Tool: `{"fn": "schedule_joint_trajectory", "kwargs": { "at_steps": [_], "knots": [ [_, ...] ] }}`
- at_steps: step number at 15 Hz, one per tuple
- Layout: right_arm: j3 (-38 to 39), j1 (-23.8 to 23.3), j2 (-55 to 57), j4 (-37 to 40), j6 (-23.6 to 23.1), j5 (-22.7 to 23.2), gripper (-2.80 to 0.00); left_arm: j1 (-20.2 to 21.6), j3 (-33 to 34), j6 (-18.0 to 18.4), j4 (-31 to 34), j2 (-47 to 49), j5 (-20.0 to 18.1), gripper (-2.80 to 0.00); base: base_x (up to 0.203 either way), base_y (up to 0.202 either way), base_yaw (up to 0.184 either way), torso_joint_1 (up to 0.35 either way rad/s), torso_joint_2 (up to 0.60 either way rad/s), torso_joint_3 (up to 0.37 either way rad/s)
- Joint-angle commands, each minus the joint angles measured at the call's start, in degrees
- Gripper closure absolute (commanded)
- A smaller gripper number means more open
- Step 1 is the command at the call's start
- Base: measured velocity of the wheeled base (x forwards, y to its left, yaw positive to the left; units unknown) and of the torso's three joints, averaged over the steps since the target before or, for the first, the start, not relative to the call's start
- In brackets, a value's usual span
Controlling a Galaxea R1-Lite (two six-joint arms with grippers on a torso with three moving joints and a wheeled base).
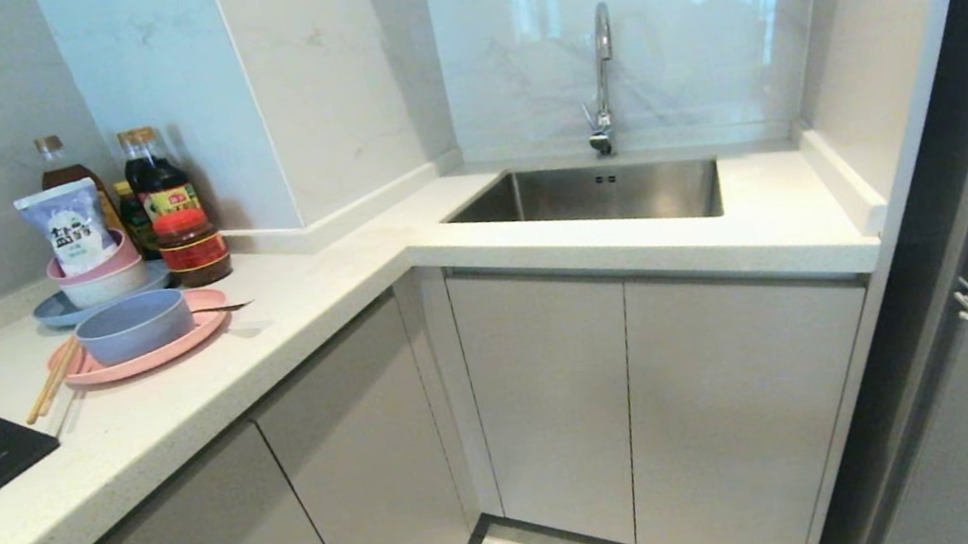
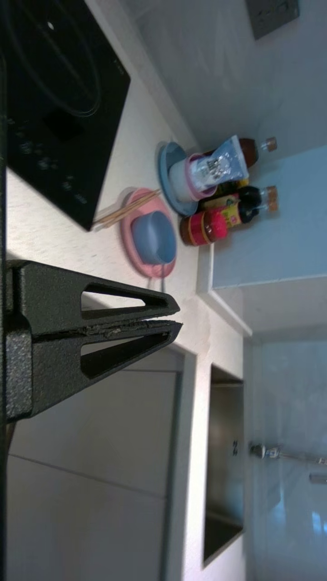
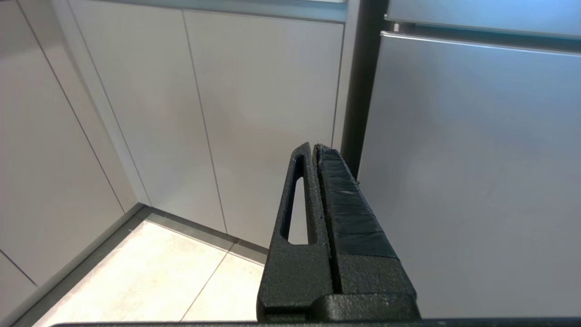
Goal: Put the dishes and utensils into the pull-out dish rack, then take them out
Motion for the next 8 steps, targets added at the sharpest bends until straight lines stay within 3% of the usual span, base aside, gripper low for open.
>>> {"fn": "schedule_joint_trajectory", "kwargs": {
  "at_steps": [1, 6, 8],
  "knots": [
    [0.00, -0.01, 0.02, -0.01, -0.02, 0.00, 0.00, 1.25, 7.91, 0.37, -0.09, -12.38, -1.22, 0.00, 0.000, 0.000, 0.000, 0.000, 0.00, 0.000],
    [0.00, -0.01, 0.02, -0.01, -0.02, 0.00, 0.00, -0.18, 32.81, 0.49, -2.73, -34.91, -1.30, 0.00, 0.000, 0.000, 0.000, 0.000, 0.00, 0.000],
    [0.00, -0.01, 0.02, -0.01, -0.02, 0.00, 0.00, -0.85, 43.93, -0.13, -8.17, -40.20, -0.30, 0.00, 0.000, 0.000, 0.000, 0.000, 0.00, 0.000]
  ]
}}
